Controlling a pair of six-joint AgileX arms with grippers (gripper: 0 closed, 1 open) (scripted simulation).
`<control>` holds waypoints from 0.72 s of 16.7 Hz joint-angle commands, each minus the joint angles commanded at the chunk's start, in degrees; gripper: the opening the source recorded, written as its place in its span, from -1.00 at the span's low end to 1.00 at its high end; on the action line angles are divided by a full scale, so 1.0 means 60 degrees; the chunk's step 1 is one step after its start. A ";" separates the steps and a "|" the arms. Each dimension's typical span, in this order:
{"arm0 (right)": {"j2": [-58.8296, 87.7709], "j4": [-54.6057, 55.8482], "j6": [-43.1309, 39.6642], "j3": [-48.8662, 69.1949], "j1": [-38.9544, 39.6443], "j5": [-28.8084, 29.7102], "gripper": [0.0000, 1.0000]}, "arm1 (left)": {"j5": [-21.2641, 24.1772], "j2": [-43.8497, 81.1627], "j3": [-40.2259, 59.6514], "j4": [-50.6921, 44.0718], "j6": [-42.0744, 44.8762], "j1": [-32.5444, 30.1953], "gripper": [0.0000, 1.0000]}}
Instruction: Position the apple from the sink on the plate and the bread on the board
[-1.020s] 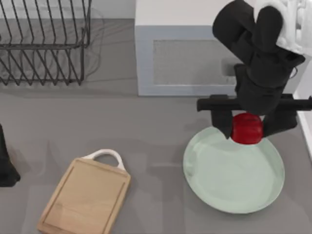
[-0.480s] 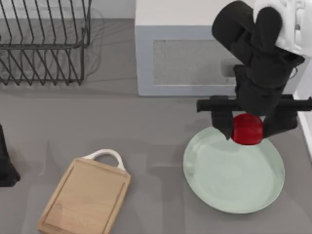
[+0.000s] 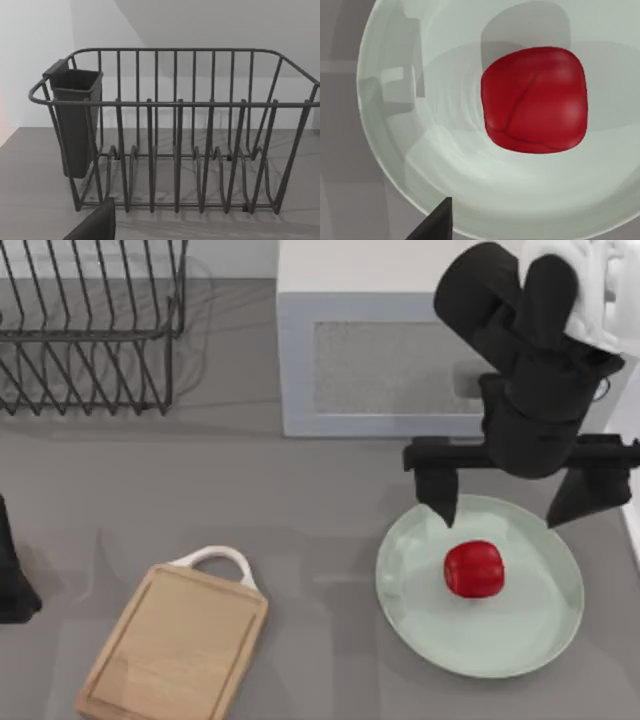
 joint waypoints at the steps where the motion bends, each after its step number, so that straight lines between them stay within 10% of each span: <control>1: 0.0000 0.0000 0.0000 0.0000 0.0000 0.0000 1.00 | 0.0000 0.0000 0.0000 0.0000 0.0000 0.0000 1.00; 12: -0.1342 0.1033 -0.0482 -0.1203 -0.0485 -0.0001 1.00 | 0.0000 0.0000 0.0000 0.0000 0.0000 0.0000 1.00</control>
